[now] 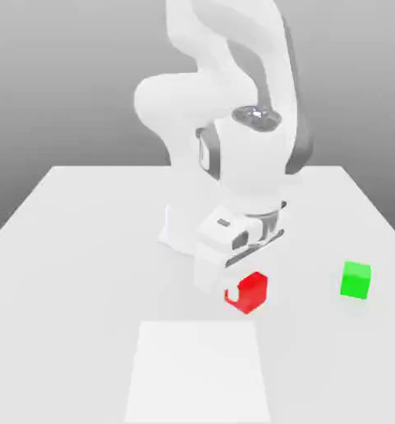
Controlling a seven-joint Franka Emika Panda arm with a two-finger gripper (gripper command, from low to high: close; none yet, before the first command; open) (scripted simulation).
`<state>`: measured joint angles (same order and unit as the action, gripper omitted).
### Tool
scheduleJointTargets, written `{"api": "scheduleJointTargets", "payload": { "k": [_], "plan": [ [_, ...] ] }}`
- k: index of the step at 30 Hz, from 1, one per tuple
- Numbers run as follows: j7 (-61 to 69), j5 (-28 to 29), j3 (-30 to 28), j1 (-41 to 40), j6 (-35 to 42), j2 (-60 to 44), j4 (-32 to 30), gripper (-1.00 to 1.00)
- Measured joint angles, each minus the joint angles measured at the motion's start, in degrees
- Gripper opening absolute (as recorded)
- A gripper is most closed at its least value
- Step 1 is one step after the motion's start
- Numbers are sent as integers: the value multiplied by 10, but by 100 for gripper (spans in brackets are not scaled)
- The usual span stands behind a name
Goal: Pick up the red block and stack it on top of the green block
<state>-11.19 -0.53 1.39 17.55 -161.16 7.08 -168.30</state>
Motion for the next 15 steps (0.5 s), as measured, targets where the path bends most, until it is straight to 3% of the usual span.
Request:
{"api": "scheduleJointTargets", "payload": {
  "k": [15],
  "plan": [
    [288,-35,103,215,66,15,51,-100]
  ]
}}
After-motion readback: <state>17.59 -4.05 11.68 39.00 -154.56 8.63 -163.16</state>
